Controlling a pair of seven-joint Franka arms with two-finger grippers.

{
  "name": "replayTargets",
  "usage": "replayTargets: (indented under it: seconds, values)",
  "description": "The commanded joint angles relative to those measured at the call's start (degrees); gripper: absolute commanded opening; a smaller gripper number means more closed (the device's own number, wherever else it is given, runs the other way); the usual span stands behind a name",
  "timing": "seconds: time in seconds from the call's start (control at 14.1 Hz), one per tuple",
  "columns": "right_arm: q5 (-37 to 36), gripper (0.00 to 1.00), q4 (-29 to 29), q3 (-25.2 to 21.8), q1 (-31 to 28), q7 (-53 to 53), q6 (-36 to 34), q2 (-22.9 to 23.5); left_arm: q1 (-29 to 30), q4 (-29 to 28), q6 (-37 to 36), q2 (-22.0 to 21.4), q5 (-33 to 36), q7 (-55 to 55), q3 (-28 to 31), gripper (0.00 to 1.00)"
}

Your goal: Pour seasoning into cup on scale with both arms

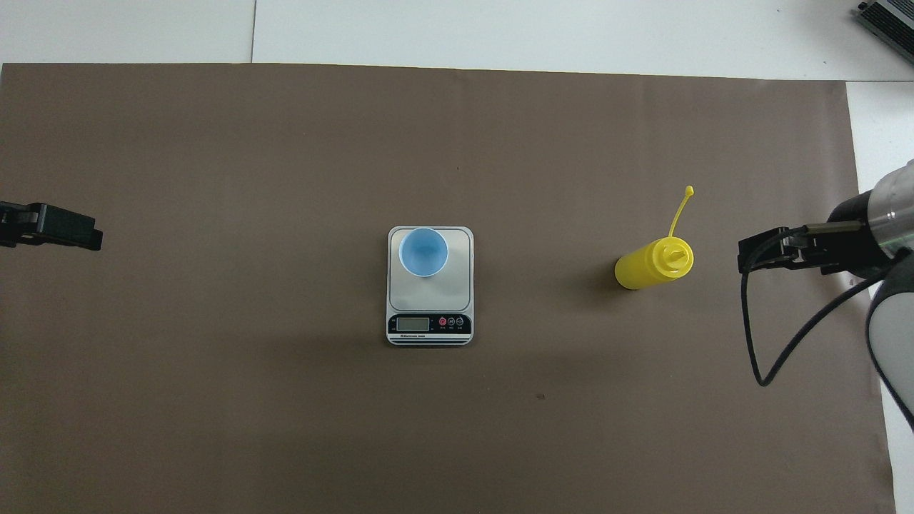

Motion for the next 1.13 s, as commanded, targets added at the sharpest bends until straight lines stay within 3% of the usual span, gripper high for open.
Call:
replayTargets:
  seconds: [0.0,0.28,1.06]
  values:
    - [0.0,1.0,-0.8,0.4,-0.9,0.4,0.2,-0.9,0.9,-1.8,-0.3,-1.7,-0.7,1.1,-0.2,1.0]
    - [0.0,1.0,-0.7,0.6,0.2,7.7,0.0,-1.0,0.8,-1.8,-0.3,-1.7,-0.7,1.1,-0.2,1.0]
    - [0.3,1.0,-1.1,0.7,0.3,6.7,-0.4,-1.2,0.8,-1.8,-0.3,-1.7,-0.7,1.1,-0.2,1.0]
